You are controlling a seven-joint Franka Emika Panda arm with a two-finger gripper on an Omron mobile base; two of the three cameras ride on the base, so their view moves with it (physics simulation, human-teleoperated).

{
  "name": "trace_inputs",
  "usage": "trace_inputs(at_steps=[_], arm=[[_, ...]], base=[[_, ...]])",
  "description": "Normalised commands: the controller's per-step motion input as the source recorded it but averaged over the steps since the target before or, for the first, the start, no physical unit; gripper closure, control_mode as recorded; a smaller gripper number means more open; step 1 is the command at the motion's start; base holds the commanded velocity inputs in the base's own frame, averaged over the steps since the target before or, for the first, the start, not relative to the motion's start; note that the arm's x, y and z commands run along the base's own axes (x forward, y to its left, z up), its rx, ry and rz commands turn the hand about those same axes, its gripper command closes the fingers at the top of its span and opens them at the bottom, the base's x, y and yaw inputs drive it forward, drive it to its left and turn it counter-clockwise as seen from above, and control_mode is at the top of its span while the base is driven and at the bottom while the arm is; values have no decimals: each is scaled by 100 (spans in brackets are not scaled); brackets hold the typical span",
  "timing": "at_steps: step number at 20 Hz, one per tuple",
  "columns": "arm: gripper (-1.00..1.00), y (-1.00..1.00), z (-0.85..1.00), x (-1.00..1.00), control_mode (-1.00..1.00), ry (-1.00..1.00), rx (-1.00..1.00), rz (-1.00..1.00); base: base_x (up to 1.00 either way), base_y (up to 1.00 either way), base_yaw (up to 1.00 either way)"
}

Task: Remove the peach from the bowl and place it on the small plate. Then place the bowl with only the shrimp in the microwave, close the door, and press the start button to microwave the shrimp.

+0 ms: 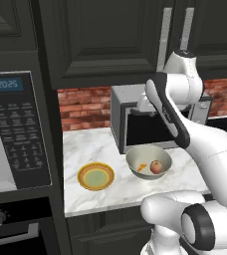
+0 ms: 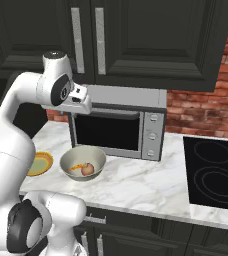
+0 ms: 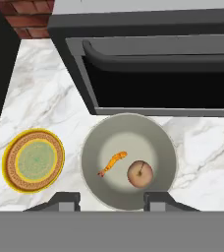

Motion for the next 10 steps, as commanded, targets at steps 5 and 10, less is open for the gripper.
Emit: trace_inputs(at_steps=[5,10], arm=[[-100,3,-27,-36,-100,-6,-1,0],[-100,20,-99,-14,-100,5,-4,0]], base=[[0,0,0],[0,0,0]])
